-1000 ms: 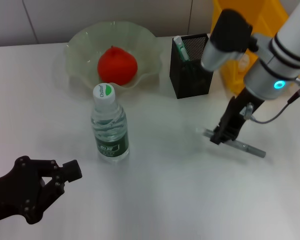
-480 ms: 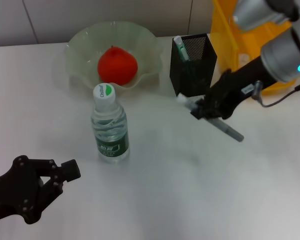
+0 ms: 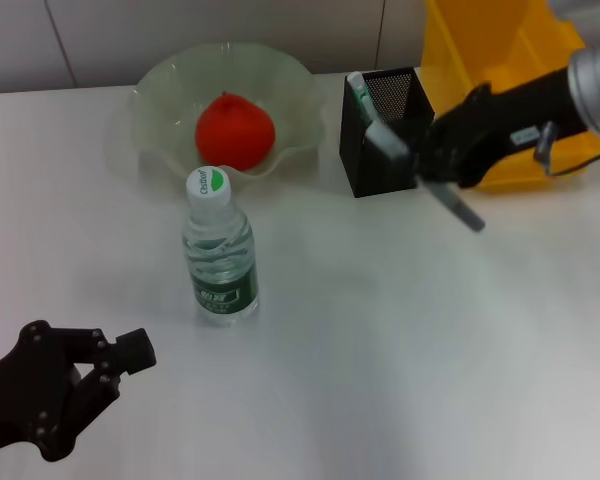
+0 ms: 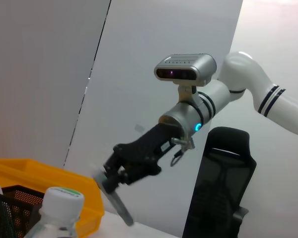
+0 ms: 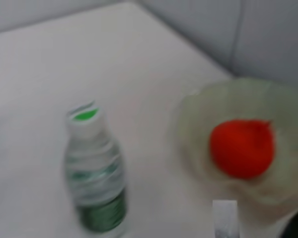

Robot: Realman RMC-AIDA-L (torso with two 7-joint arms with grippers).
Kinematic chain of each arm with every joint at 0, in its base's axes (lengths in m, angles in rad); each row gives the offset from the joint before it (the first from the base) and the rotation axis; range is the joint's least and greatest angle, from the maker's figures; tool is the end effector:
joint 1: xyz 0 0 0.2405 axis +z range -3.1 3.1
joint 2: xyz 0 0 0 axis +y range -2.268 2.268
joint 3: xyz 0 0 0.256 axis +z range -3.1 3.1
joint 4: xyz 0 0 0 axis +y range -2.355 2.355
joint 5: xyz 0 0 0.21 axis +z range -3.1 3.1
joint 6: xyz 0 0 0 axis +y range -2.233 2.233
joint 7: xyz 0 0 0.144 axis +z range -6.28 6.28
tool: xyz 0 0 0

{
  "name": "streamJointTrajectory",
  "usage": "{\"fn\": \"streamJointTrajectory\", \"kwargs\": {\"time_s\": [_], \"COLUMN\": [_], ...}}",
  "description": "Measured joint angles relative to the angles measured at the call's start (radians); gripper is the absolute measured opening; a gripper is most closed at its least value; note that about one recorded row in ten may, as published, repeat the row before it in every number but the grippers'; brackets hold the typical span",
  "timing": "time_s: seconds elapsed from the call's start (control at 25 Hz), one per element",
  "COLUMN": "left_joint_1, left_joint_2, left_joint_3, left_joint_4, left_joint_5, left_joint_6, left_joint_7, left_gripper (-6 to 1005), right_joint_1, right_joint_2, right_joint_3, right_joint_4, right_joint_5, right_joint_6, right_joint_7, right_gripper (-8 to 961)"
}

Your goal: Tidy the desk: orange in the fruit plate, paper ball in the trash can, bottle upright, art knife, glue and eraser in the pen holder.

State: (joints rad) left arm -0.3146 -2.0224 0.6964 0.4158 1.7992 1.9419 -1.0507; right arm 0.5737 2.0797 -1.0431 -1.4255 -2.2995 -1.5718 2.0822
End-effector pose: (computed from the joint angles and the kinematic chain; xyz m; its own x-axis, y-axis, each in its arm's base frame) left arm -0.2915 0.2246 0.0098 0.6045 0.2408 0.7593 0.3637 -0.9315 0.0058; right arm 0.1614 0.3680 0.0589 0.9362 -0.3384 -0.0949 -0.3490 -0.8637 -0.3637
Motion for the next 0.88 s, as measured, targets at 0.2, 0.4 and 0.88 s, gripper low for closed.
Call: {"fn": "streamJointTrajectory", "kwargs": {"time_s": [0.2, 0.4, 0.88], "left_joint_1": [0.006, 0.004, 0.009], "left_joint_2": [0.001, 0.001, -0.001], "left_joint_3": [-0.003, -0.015, -0.039], "left_joint_4": [0.003, 0.004, -0.001], "left_joint_5": [0.000, -0.002, -0.003], "left_joint_6": [0.007, 0.014, 0.014], "left_joint_7": [0.000, -0.002, 0.000], "left_gripper": [42, 42, 42], "right_joint_1": [-0.030, -0.026, 0.061], "right_joint_2": [-0.001, -0.006, -0.030], "right_joint_3": [0.072, 0.149, 0.204], "right_joint_4": [0.024, 0.088, 0.325], "right_joint_5": [0.077, 0.187, 0.253], "right_joint_6": [0.096, 0.145, 0.290], "right_joint_7": [-0.101, -0.218, -0.431], "right_gripper": [146, 146, 145]}}
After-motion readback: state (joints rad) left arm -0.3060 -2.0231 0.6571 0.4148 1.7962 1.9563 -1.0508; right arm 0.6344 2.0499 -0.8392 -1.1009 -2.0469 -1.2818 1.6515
